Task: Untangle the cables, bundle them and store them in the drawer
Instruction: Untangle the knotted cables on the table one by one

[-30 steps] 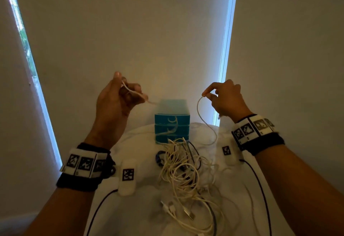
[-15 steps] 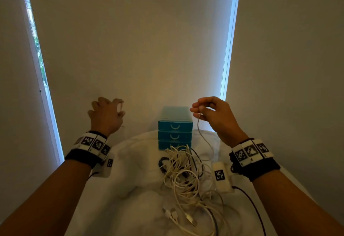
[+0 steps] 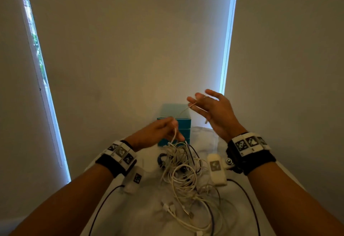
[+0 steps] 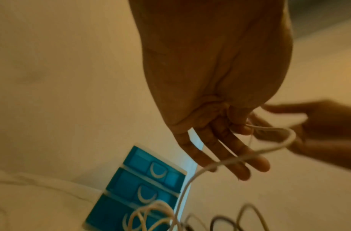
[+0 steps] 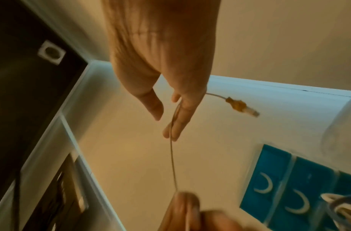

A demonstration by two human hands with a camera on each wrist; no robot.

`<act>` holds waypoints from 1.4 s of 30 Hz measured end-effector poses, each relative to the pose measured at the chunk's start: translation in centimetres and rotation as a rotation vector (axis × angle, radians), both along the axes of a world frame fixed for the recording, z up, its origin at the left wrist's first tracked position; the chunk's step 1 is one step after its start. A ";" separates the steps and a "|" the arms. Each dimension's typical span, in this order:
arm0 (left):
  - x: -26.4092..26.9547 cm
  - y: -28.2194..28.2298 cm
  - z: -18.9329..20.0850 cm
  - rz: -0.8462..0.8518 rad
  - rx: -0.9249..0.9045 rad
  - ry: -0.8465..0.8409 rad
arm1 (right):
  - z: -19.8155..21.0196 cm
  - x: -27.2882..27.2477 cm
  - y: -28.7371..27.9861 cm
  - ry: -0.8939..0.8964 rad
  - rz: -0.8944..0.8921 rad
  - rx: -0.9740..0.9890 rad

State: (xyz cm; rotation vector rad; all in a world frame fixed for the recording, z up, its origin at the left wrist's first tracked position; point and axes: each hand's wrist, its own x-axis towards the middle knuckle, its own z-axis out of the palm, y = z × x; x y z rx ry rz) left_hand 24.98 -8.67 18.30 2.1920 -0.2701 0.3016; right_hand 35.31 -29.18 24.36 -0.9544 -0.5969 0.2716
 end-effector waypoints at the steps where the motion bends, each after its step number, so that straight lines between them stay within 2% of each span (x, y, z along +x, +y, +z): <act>1: -0.5 0.8 0.7 -0.008 -0.043 -0.006 | 0.1 0.8 -0.6 0.101 0.029 0.070; 4: -2.1 3.1 2.6 -0.013 -0.216 -0.012 | -0.3 3.7 -2.5 0.371 -0.017 0.271; 7: -3.5 5.0 3.9 0.050 -0.326 0.054 | -1.0 5.1 -3.8 0.505 -0.017 0.323; 8: -4.7 6.3 4.0 0.089 -0.279 0.091 | -1.4 4.3 -2.7 0.539 0.038 0.298; 13: -4.8 6.3 5.4 0.250 0.203 0.186 | -1.5 0.1 0.3 0.528 0.202 0.043; 15: -5.0 6.4 5.8 0.335 0.293 0.162 | -1.4 -0.6 1.8 0.544 0.235 -0.017; 18: -5.3 7.1 5.4 0.400 0.422 0.143 | -1.6 -0.5 2.8 0.558 0.237 0.031; 25: -6.3 8.4 4.0 0.433 0.549 0.234 | -2.6 1.2 2.2 0.577 0.172 0.107; 27: -6.3 9.3 4.4 0.496 0.666 0.240 | -2.6 1.0 2.3 0.519 0.155 0.065; 29: -6.5 11.0 6.0 0.734 0.912 0.093 | -2.5 0.6 2.8 0.427 0.163 0.013; 31: -7.2 12.7 8.6 1.015 1.153 -0.243 | -2.2 -0.5 3.6 0.365 0.233 0.002; 32: -7.5 13.1 9.9 1.109 1.197 -0.415 | -2.1 -1.2 4.0 0.318 0.259 -0.013; 34: -8.4 12.8 11.9 1.181 1.169 -0.717 | -2.3 -2.4 5.0 0.142 0.252 -0.136; 36: -8.5 12.1 12.4 1.188 1.165 -0.914 | -3.0 -3.3 5.9 -0.093 0.162 -0.303; 37: -8.5 12.1 11.8 1.179 1.185 -0.896 | -3.5 -3.4 6.2 -0.166 0.107 -0.361; 38: -8.5 12.5 10.7 1.166 1.215 -0.778 | -4.0 -3.3 6.3 -0.196 0.054 -0.402; 40: -8.6 13.5 7.7 1.175 1.278 -0.297 | -4.9 -2.6 5.9 -0.207 -0.030 -0.457; 42: -8.4 14.6 5.1 1.176 1.237 0.202 | -5.3 -2.1 5.2 -0.255 -0.092 -0.514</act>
